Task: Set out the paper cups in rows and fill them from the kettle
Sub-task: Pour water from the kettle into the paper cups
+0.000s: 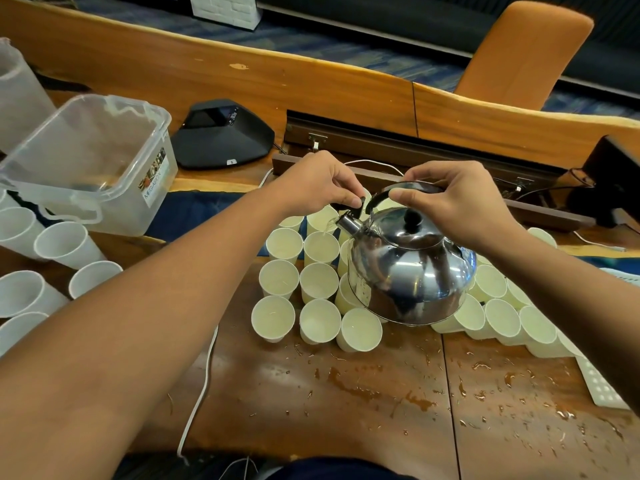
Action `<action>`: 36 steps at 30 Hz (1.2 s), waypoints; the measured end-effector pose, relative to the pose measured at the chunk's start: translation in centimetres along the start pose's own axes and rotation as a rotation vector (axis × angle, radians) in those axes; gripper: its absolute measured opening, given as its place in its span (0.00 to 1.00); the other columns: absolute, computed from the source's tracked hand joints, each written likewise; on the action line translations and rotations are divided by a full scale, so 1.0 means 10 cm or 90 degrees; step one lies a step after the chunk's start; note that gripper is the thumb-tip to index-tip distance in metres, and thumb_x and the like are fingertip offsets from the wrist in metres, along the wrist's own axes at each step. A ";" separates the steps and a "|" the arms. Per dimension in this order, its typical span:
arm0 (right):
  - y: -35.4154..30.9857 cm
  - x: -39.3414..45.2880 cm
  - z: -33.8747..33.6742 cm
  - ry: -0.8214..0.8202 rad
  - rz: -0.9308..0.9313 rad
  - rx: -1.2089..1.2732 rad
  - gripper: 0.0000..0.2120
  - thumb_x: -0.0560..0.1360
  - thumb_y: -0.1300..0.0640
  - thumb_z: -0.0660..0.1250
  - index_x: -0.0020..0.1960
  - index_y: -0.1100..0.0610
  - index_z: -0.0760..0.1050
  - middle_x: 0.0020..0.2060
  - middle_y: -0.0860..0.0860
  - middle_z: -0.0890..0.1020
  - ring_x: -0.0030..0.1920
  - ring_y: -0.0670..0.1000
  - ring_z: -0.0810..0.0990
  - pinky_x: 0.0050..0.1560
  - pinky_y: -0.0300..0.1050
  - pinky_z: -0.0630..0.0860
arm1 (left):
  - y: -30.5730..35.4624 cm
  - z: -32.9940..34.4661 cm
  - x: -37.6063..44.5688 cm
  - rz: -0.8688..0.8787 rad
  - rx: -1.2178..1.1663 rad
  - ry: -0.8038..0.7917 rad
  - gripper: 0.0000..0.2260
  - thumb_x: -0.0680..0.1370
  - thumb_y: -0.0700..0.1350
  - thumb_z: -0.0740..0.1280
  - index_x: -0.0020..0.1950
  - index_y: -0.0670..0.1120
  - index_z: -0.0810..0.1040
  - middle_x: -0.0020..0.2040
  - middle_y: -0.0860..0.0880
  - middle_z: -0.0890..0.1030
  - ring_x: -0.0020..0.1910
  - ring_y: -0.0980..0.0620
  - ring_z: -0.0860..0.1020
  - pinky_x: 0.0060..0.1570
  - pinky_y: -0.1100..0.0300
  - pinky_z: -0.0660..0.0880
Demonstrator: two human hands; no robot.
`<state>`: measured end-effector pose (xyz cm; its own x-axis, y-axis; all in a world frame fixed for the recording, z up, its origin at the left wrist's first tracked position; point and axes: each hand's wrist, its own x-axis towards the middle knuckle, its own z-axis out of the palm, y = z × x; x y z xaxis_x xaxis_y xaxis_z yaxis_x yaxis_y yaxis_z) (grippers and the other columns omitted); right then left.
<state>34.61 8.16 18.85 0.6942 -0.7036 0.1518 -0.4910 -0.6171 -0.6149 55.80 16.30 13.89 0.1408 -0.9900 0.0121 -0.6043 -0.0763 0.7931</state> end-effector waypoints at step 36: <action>-0.02 -0.16 -0.03 0.033 0.013 0.090 0.12 0.70 0.46 0.77 0.49 0.51 0.84 0.43 0.48 0.85 0.45 0.49 0.84 0.48 0.55 0.81 | 0.20 -0.10 -0.13 -0.004 0.007 0.004 0.05 0.74 0.43 0.75 0.49 0.52 0.87 0.39 0.59 0.84 0.42 0.61 0.81 0.53 0.58 0.79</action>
<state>33.45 9.25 18.92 0.6548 -0.7351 0.1758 -0.4229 -0.5490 -0.7209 55.18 17.53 16.11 0.1494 -0.9887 0.0118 -0.6125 -0.0832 0.7861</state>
